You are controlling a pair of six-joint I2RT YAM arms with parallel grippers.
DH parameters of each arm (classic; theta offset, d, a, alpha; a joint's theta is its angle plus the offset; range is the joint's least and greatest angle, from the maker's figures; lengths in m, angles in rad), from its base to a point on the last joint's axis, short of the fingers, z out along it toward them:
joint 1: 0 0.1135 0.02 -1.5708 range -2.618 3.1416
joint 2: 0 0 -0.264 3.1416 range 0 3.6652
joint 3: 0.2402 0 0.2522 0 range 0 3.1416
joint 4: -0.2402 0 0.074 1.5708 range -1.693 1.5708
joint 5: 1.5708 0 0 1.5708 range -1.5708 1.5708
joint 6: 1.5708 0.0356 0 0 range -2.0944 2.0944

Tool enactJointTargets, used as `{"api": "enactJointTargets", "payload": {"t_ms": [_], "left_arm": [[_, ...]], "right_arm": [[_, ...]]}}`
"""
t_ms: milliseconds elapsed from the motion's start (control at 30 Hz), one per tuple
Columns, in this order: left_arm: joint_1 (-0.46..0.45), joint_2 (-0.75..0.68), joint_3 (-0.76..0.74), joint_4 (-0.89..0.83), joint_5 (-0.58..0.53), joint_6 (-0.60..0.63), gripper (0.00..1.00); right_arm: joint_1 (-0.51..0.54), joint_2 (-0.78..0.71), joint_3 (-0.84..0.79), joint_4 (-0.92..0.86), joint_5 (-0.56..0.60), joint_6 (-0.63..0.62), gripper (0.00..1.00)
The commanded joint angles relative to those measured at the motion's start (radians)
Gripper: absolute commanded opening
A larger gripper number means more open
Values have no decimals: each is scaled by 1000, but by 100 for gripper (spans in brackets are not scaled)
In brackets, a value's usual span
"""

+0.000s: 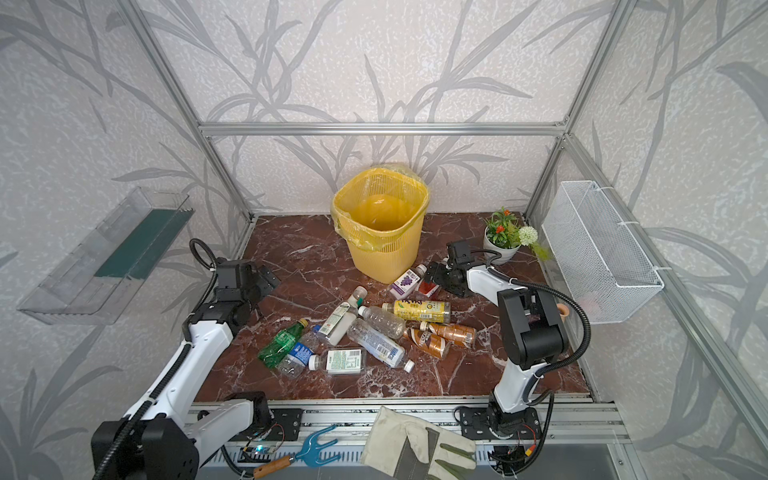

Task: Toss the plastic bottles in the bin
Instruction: 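Withdraw the left gripper while the right gripper lowers onto the yellow-labelled tea bottle, then grasp the yellow-labelled tea bottle with the right gripper and lift it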

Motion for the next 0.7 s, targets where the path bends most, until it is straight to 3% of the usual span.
{"api": "enactJointTargets", "payload": {"t_ms": [0,167,367,500,667], "left_arm": [[7,-1,6,11,2,14,99],[10,5,10,13,8,15,99],[11,12,12,19,21,11,99],[12,13,14,20,27,6,99],[12,17,16,22,37,-1,99]], "right_arm": [[4,45,31,-17,23,15,94],[-3,51,17,-2,29,16,81],[-20,-3,-13,28,31,15,78],[-28,-81,-67,113,12,2,68],[-48,-179,-116,176,-14,-8,66]]}}
